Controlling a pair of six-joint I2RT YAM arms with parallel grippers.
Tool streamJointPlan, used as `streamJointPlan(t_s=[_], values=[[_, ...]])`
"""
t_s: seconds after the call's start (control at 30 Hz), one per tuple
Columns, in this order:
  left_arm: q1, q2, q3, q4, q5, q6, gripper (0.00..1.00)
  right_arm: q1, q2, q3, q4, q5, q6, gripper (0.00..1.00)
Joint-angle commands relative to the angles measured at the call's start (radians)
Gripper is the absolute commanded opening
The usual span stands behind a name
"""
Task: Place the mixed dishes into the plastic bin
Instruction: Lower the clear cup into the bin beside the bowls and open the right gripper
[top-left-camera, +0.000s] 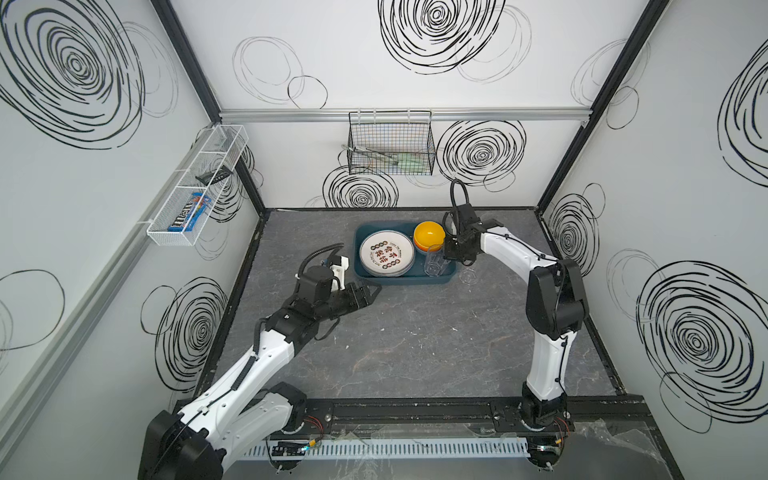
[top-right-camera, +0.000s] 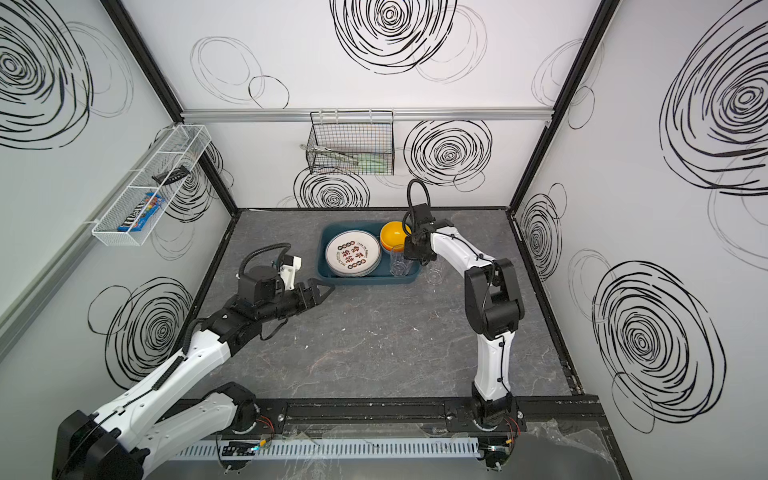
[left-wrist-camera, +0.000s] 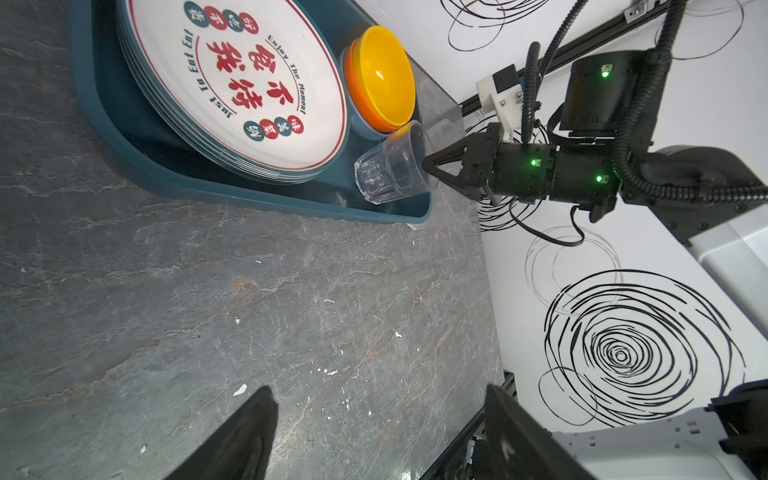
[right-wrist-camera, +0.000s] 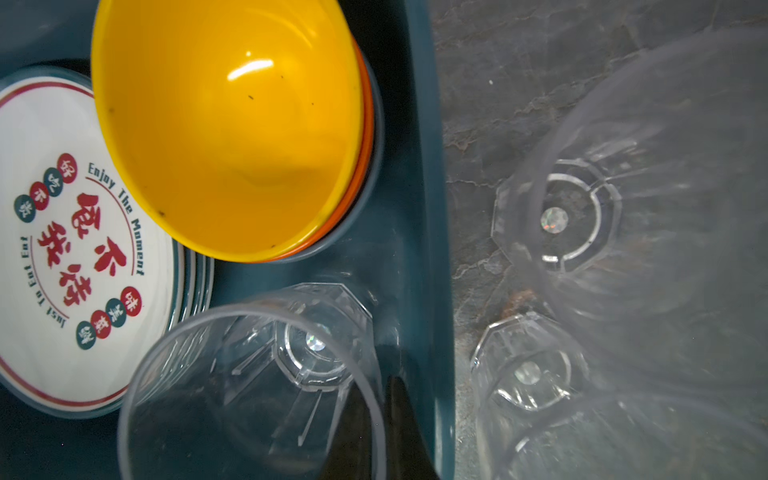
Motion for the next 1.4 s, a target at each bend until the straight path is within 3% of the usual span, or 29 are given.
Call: streamJointPlan(t_s=[0.0, 0.6, 0.9, 1.37], values=[[0.008, -0.020, -0.015, 0.032, 0.005, -0.009, 0.82, 0.000, 0.005, 0.000, 0.019, 0.014, 0.009, 0.01], [0.018, -0.032, -0.037, 0.036, 0.008, -0.013, 0.82, 0.032, 0.048, 0.002, 0.018, 0.040, 0.010, 0.05], [0.021, -0.034, -0.046, 0.039, 0.010, -0.018, 0.82, 0.059, 0.055, 0.012, 0.010, 0.063, 0.017, 0.21], [0.018, -0.048, -0.056, 0.062, 0.026, -0.021, 0.83, 0.075, -0.041, 0.037, -0.016, 0.086, 0.017, 0.33]])
